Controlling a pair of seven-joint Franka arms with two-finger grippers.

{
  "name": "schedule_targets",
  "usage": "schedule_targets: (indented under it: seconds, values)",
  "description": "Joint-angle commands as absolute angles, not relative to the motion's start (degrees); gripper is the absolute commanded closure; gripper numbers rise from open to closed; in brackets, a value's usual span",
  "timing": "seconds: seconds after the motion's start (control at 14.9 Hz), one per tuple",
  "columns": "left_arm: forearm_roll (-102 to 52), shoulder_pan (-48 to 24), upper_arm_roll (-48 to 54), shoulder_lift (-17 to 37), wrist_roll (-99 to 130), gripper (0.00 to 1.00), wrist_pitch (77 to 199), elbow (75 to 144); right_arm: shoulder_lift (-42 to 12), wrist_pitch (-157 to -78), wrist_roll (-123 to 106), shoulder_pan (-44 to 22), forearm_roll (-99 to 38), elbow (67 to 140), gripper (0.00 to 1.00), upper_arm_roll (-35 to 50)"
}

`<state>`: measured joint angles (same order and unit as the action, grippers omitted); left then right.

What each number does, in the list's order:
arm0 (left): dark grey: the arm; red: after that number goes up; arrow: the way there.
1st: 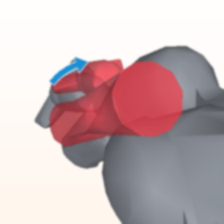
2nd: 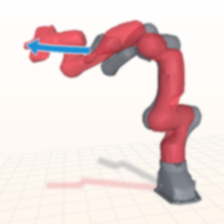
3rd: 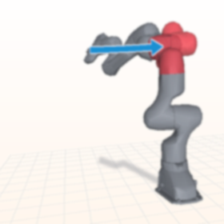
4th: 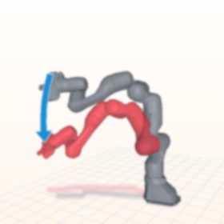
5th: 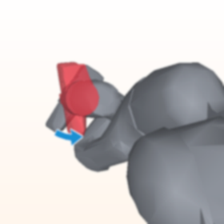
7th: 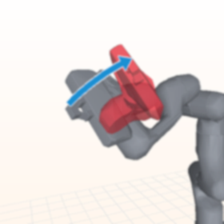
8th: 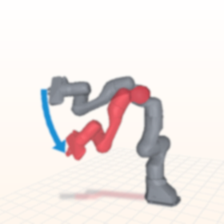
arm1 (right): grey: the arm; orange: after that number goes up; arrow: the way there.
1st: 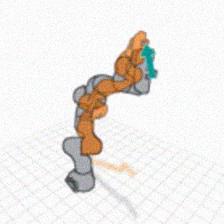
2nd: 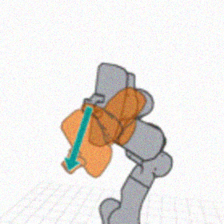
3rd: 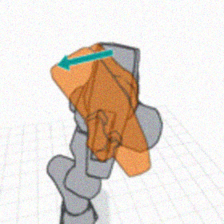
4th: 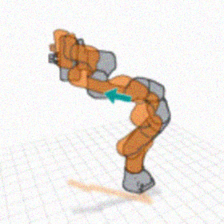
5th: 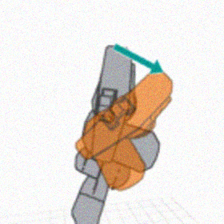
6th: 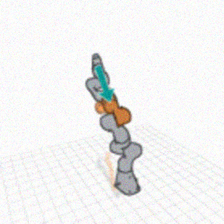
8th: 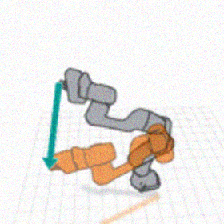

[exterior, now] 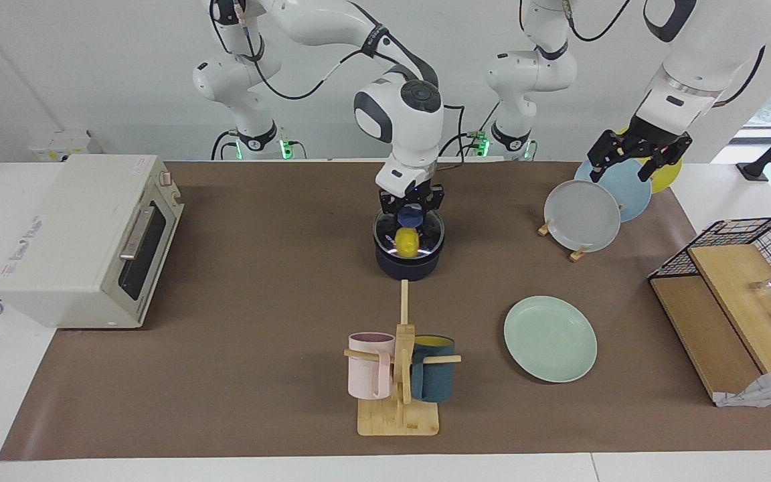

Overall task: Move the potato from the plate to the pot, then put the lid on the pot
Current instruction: 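Lower the glass lid onto the pot and open the right gripper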

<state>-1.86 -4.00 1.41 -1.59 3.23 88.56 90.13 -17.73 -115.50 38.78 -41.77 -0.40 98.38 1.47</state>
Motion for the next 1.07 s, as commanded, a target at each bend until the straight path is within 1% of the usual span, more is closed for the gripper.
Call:
schedule_targets:
  seconds: [0.0, 0.74, 1.01]
  values:
    - [-2.2, -3.25, 1.58, -1.84, 3.16, 0.0, 87.9, 90.09, -16.88, -116.54, 39.02, -41.48, 0.88, 99.67, 0.81, 1.49]
    - [-2.2, -3.25, 1.58, -2.28, 3.43, 0.0, 85.61, 90.79, -17.14, -119.7, 38.76, -41.13, 0.88, 99.75, 0.78, 1.49]
    - [-2.2, -3.34, 1.67, -2.29, 3.43, 0.0, 85.34, 90.79, -16.88, -120.5, 38.58, -41.13, 0.88, 100.99, 0.77, 1.49]
